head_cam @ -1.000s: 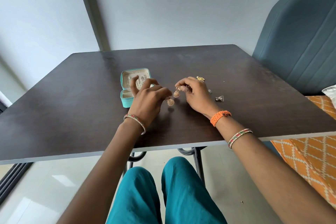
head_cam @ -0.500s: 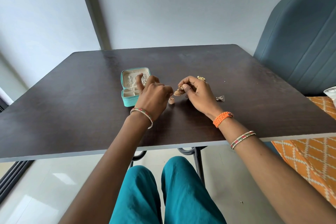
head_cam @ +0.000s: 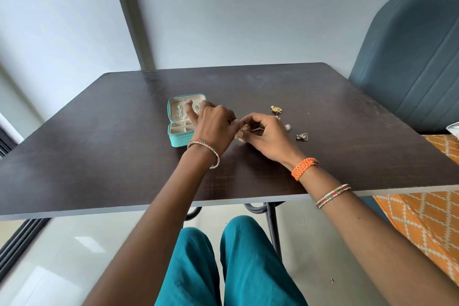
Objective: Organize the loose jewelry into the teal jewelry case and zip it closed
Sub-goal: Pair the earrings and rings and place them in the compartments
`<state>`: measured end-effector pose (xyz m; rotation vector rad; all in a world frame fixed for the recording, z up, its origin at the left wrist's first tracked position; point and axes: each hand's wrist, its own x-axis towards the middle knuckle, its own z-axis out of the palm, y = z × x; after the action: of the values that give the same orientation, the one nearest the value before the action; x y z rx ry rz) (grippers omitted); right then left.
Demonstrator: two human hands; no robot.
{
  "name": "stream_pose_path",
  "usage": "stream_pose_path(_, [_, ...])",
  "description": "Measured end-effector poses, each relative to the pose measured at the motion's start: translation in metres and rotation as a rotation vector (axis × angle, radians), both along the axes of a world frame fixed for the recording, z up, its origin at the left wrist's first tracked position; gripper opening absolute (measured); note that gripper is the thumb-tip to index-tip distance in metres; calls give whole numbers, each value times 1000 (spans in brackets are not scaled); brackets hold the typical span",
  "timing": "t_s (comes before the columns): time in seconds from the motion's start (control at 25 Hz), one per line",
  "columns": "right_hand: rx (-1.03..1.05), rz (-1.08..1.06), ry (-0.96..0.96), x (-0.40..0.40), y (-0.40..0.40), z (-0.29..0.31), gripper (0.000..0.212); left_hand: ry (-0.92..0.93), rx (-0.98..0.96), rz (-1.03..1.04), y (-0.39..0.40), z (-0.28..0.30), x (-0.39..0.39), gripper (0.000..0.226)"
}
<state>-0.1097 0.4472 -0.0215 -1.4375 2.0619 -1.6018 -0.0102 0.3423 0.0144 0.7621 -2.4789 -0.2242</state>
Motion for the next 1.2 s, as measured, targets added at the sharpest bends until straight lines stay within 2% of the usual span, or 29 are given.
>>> stream_pose_path(0.2, [-37, -25, -34, -2, 0, 0, 5, 38, 79, 21, 10, 2, -4, 24])
stream_pose_path(0.28, [-82, -13, -130, -2, -1, 2, 11, 94, 119, -69, 8, 0, -3, 23])
stream_pose_path(0.36, [-153, -5, -239, -3, -2, 5, 12, 231, 119, -231, 10, -6, 0, 20])
stream_pose_path(0.44, [-208, -5, -332, -6, -1, 6, 15, 355, 158, -295, 19, -14, 0, 18])
stream_pose_path(0.64, [-209, 34, -368, -9, 2, 6, 18, 644, 729, -261, 19, -26, -9, 14])
stream_pose_path(0.72, [-213, 31, -382, -7, 2, 7, 22, 691, 838, -259, 14, -31, -8, 11])
stream_pose_path(0.96, [-200, 10, -399, -7, 4, 9, 15, 734, 897, -285, 12, -37, -4, 5])
stream_pose_path(1.12, [-171, 77, -403, -8, 5, 7, 23, 696, 875, -273, 10, -40, -1, 14])
stream_pose_path(1.2, [-140, 104, -405, -8, 4, 6, 28, 686, 894, -284, 9, -41, -1, 9])
